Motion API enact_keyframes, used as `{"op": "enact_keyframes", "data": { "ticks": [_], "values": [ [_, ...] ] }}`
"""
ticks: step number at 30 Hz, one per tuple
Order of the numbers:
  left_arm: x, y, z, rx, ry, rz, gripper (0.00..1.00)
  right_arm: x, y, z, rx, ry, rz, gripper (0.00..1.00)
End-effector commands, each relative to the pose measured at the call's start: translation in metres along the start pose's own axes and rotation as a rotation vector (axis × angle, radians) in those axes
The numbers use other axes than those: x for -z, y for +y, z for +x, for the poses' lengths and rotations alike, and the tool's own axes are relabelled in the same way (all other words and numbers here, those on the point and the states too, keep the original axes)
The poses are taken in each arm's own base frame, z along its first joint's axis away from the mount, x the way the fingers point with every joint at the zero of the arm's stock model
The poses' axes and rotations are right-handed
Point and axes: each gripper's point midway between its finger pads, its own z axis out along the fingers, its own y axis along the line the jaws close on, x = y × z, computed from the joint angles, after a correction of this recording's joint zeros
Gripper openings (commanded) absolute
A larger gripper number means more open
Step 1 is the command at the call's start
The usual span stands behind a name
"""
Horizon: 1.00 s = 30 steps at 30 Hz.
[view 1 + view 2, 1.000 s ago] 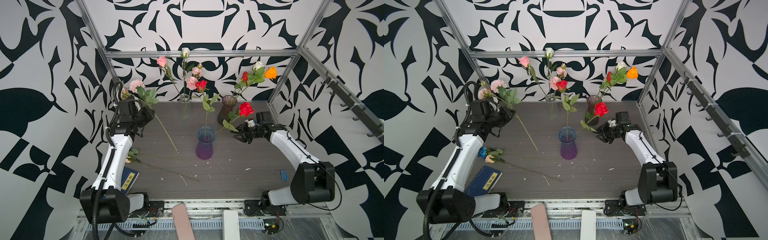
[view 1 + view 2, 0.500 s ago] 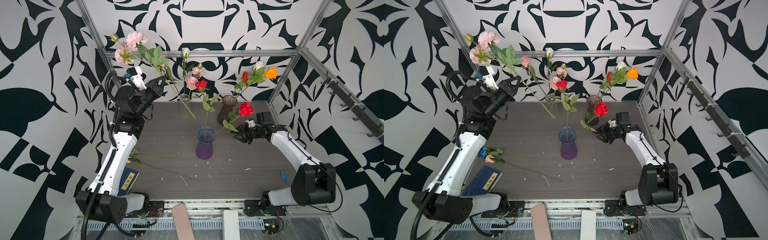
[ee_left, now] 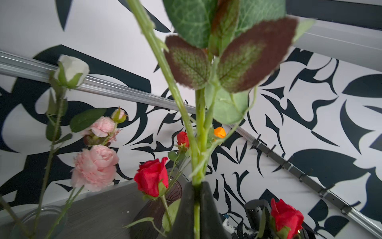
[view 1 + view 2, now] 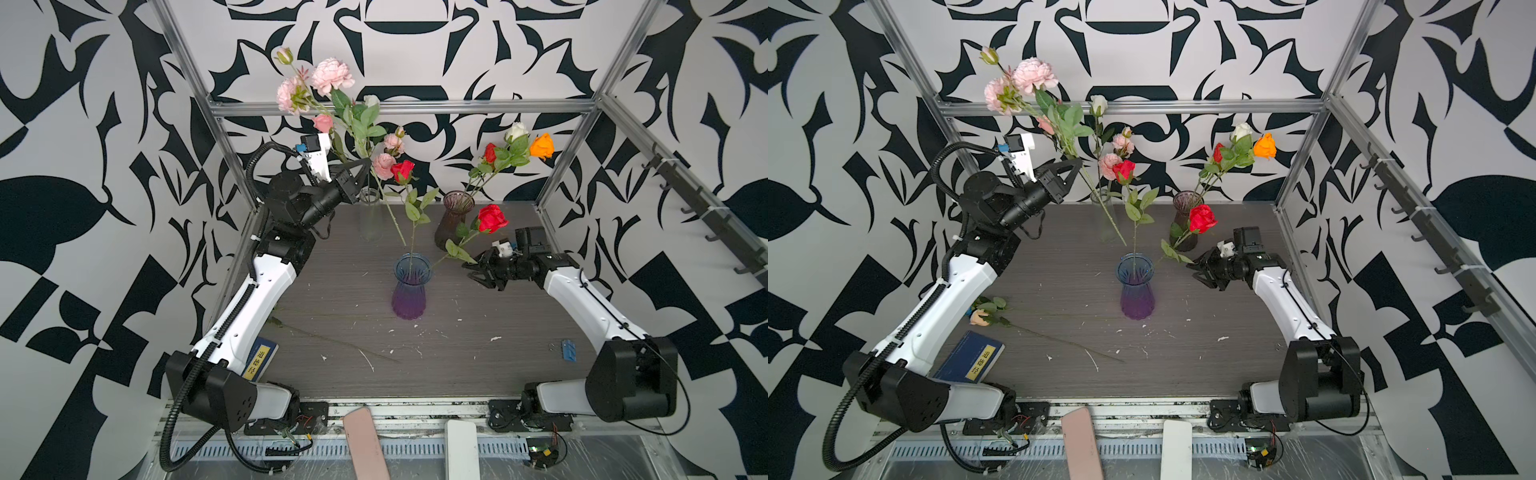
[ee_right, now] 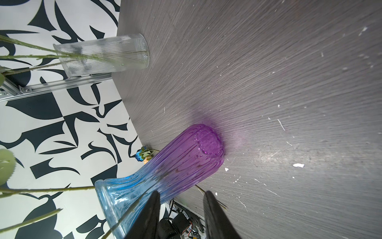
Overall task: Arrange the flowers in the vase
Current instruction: 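Lift the pink roses high and carry them over the blue-purple vase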
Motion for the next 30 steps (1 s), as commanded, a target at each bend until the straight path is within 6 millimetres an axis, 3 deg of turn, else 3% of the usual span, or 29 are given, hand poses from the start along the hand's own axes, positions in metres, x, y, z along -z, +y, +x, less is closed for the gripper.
{"op": "enact_keyframes", "data": {
  "ticks": [1, 7, 22, 30],
  "values": [
    [0.001, -0.026, 0.015, -0.088, 0.066, 0.068, 0.00, 0.008, 0.005, 0.001, 0.006, -0.023, -0.017, 0.39],
    [0.003, -0.038, 0.061, -0.120, 0.149, 0.081, 0.00, 0.011, 0.002, 0.002, 0.001, -0.037, -0.004, 0.39],
    [-0.002, -0.058, 0.108, -0.181, 0.241, 0.127, 0.00, 0.013, -0.004, 0.005, -0.014, -0.055, 0.005, 0.39],
    [0.006, -0.060, 0.160, -0.250, 0.339, 0.164, 0.03, 0.011, -0.003, 0.003, -0.015, -0.051, 0.003, 0.39]
  ]
}}
